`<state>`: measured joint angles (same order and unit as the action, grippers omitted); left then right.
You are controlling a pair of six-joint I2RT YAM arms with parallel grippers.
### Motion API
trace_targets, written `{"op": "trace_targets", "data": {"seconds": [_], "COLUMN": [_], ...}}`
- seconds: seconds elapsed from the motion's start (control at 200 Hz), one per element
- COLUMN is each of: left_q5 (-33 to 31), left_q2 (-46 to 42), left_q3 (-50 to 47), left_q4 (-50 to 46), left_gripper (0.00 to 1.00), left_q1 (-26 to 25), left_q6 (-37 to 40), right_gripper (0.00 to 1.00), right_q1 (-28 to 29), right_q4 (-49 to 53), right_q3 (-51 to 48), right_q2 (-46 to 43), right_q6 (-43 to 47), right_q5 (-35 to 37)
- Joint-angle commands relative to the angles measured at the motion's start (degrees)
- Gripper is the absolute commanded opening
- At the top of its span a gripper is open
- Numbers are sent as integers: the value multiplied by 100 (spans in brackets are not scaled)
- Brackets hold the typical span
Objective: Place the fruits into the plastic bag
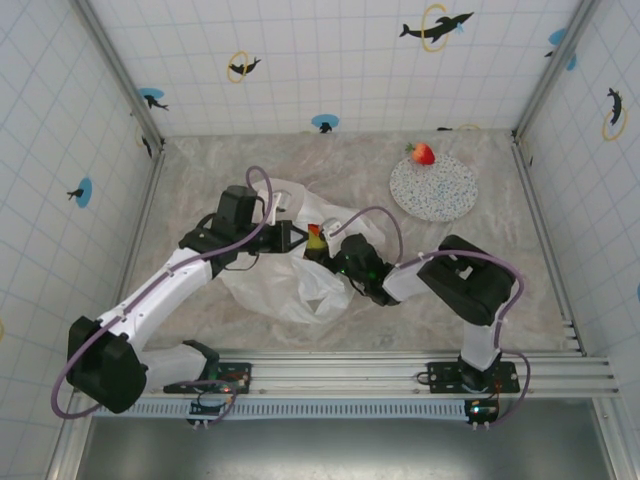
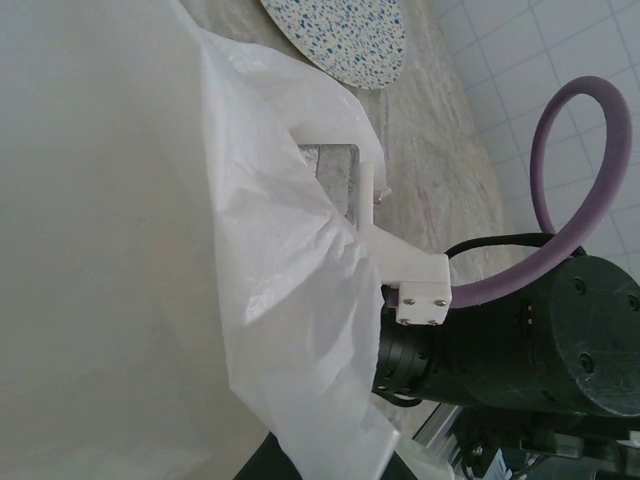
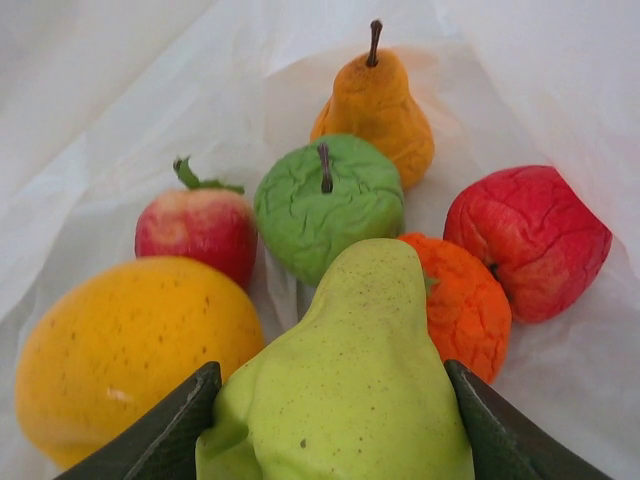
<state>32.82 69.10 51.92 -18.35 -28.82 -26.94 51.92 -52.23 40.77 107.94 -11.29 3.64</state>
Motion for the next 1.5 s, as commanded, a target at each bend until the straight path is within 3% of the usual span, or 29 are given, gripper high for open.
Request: {"op": "trace_targets", "data": {"seconds": [0.0,0.265,0.52,0.916,1.216,1.496], "left_q5": [-18,-209,-308,-646,-855,-790], "left_q2": [51,95,87,-1,-19,77], "left_q3": [220,256,245,88,-59,-74], "left_q4": [25,-26,-41,-4,65,176], "left_gripper": [0,0,0,0,0,0], "left_q1": [39,37,35,34,34,34], "left_q6": [161,241,277,247,191,137], "right_gripper": [51,64,85,86,83,82], "right_q1": [77,133,73,-48,-550,-1225], "right_q4": [-671,-561,164,1448,2890,3634], "right_q3": [219,-6,-209,-791,-866,-471], "right_q2": [172,210,-394,-1873,-3261,-4256], "right_q6": [-369,-643,-362,-233,39,43], "right_q5": [194,189,113,-301,-1405,-2398]}}
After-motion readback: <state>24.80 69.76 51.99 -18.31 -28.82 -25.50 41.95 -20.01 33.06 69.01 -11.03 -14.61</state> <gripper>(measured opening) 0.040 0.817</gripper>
